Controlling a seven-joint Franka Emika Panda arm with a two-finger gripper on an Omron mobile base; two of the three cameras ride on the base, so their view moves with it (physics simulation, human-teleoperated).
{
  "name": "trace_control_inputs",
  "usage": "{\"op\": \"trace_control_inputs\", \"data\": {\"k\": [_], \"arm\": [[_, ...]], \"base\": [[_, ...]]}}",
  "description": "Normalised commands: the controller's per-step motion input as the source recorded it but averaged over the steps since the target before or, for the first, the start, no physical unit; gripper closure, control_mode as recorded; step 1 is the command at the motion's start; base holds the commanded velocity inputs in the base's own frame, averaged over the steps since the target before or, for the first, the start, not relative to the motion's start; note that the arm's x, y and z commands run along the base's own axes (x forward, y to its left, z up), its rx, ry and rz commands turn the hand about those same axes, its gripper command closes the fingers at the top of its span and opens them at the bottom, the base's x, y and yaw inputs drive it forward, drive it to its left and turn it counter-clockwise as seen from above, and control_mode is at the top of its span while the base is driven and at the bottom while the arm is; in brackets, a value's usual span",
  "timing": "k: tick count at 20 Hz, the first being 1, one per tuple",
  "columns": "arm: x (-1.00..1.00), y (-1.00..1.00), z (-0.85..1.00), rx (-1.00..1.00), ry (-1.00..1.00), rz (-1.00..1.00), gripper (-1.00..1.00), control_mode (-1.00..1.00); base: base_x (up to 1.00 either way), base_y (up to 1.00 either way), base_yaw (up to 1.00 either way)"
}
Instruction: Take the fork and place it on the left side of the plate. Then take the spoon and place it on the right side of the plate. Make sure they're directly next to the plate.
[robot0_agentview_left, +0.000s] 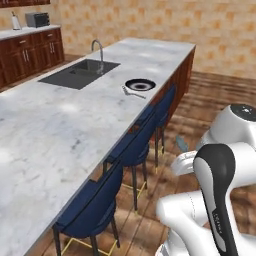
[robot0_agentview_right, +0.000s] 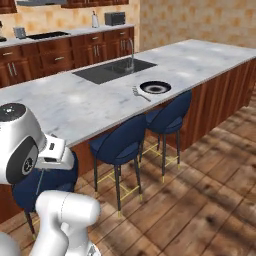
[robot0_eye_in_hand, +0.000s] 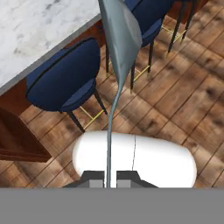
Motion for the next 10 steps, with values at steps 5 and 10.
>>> {"op": "trace_control_inputs", "data": {"k": [5, 10], "arm": [[0.0, 0.0, 0.0, 0.0, 0.0, 0.0, 1.0, 1.0], [0.0, 0.0, 0.0, 0.0, 0.0, 0.0, 1.0, 1.0]], "base": [[1.0, -1.0, 0.03], [0.99, -1.0, 0.05]]}}
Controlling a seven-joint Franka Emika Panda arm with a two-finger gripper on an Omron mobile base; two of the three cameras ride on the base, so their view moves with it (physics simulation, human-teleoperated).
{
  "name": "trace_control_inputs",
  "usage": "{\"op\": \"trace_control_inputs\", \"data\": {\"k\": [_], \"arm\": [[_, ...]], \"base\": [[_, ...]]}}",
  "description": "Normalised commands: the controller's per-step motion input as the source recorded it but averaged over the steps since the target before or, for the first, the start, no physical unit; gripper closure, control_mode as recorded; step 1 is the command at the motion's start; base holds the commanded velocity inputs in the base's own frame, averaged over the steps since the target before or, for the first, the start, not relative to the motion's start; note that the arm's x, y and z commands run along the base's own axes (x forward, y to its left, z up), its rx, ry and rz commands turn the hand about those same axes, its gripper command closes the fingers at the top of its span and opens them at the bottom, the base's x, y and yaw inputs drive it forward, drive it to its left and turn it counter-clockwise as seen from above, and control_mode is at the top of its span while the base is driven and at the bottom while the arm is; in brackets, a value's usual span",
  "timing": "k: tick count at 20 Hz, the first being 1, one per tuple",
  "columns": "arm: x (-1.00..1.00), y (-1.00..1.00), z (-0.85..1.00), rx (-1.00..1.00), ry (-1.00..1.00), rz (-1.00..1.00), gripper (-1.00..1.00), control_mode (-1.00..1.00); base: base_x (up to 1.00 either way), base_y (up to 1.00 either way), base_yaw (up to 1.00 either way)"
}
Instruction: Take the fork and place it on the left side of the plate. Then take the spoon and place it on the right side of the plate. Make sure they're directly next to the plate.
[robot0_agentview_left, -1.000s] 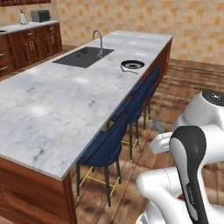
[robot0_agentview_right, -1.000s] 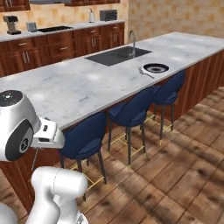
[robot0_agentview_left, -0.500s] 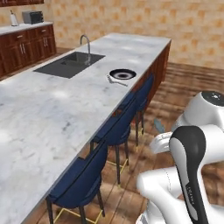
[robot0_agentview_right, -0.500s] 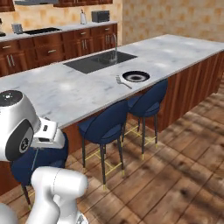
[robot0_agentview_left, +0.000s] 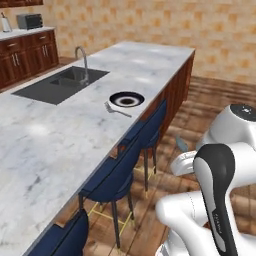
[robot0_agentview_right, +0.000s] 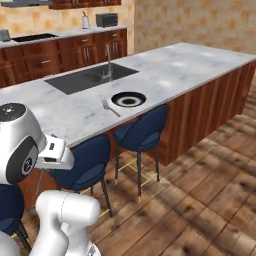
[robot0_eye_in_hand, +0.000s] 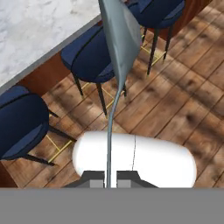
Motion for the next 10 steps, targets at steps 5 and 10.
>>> {"op": "trace_control_inputs", "data": {"k": [5, 10], "arm": [[0.0, 0.0, 0.0, 0.0, 0.0, 0.0, 1.0, 1.0], [0.0, 0.0, 0.0, 0.0, 0.0, 0.0, 1.0, 1.0]], "base": [[0.95, -1.0, 0.07], [0.88, -0.95, 0.13]]}}
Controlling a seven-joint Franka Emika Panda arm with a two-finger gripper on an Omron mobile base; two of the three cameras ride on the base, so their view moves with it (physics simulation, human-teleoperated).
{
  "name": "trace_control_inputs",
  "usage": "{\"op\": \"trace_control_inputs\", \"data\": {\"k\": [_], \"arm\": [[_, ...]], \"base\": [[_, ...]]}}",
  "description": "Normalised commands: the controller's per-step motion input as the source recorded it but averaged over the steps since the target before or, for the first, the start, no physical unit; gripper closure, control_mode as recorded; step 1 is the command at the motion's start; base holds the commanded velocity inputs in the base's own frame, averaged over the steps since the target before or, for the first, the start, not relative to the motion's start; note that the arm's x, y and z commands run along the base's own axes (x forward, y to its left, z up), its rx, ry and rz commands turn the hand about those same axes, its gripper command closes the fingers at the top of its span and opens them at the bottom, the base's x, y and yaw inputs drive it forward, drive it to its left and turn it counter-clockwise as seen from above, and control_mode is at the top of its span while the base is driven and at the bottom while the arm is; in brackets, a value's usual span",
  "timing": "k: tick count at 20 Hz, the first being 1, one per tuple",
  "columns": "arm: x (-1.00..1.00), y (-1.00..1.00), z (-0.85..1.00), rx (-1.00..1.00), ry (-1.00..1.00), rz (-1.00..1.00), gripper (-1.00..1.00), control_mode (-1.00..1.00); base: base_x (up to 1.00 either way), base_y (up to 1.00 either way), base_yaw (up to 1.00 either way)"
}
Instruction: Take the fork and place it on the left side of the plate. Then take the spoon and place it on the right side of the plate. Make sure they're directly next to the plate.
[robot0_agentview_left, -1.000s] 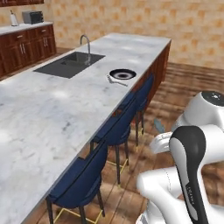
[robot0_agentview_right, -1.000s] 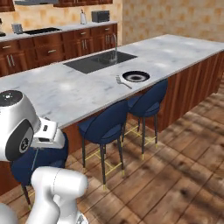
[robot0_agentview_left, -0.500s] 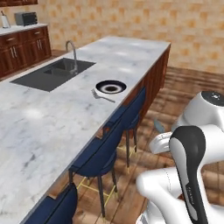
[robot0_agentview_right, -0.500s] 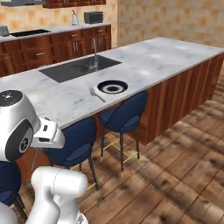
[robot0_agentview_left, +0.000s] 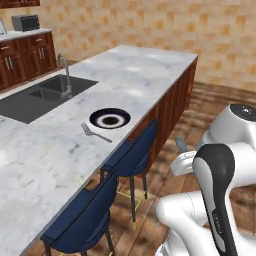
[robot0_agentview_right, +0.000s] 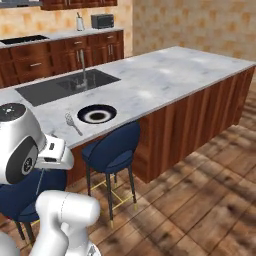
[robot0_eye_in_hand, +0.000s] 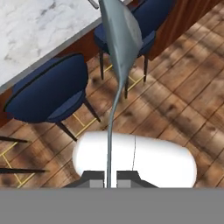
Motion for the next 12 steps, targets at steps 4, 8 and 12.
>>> {"op": "trace_control_inputs", "data": {"k": [4, 8, 12], "arm": [[0.0, 0.0, 0.0, 0.0, 0.0, 0.0, 1.0, 1.0], [0.0, 0.0, 0.0, 0.0, 0.0, 0.0, 1.0, 1.0], [0.0, 0.0, 0.0, 0.0, 0.0, 0.0, 1.0, 1.0]], "base": [[0.85, -0.64, 0.24], [0.85, -0.4, 0.33], [0.88, -0.18, 0.42]]}}
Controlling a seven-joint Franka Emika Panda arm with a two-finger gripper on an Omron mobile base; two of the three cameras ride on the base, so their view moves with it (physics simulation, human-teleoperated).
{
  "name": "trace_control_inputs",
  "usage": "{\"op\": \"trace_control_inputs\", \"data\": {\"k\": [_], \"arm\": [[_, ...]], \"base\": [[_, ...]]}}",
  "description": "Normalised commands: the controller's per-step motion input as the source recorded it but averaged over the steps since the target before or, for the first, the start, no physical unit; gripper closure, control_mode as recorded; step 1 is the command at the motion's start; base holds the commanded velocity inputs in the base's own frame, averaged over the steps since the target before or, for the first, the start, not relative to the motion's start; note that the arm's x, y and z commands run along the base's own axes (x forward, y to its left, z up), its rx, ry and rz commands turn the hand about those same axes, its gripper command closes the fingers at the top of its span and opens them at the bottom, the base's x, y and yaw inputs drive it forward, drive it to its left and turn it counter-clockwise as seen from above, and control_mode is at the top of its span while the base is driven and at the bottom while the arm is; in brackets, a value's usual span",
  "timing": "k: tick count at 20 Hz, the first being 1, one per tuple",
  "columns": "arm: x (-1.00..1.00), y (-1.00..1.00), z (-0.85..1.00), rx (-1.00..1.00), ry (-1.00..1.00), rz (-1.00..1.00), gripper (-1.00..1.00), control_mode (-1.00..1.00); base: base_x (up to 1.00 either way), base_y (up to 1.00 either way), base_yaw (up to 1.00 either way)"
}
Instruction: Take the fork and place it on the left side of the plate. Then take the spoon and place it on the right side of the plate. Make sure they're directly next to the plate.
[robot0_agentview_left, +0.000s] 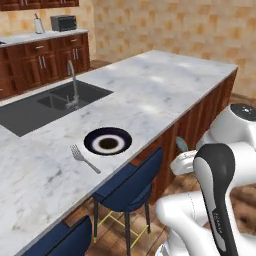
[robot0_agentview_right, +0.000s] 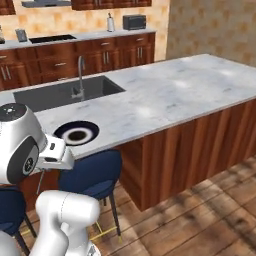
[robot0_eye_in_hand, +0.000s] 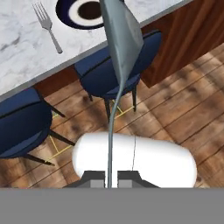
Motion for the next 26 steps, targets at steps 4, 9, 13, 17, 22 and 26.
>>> {"op": "trace_control_inputs", "data": {"k": [4, 9, 13, 17, 22, 26], "arm": [[0.0, 0.0, 0.0, 0.0, 0.0, 0.0, 1.0, 1.0], [0.0, 0.0, 0.0, 0.0, 0.0, 0.0, 1.0, 1.0], [0.0, 0.0, 0.0, 0.0, 0.0, 0.0, 1.0, 1.0], [0.0, 0.0, 0.0, 0.0, 0.0, 0.0, 1.0, 1.0], [0.0, 0.0, 0.0, 0.0, 0.0, 0.0, 1.0, 1.0], [0.0, 0.0, 0.0, 0.0, 0.0, 0.0, 1.0, 1.0]], "base": [[0.89, -0.17, 0.43], [0.35, -0.5, 0.4], [0.25, -0.54, 0.4], [0.45, -0.48, 0.4], [0.33, -0.71, 0.34], [0.48, -0.75, 0.26]]}}
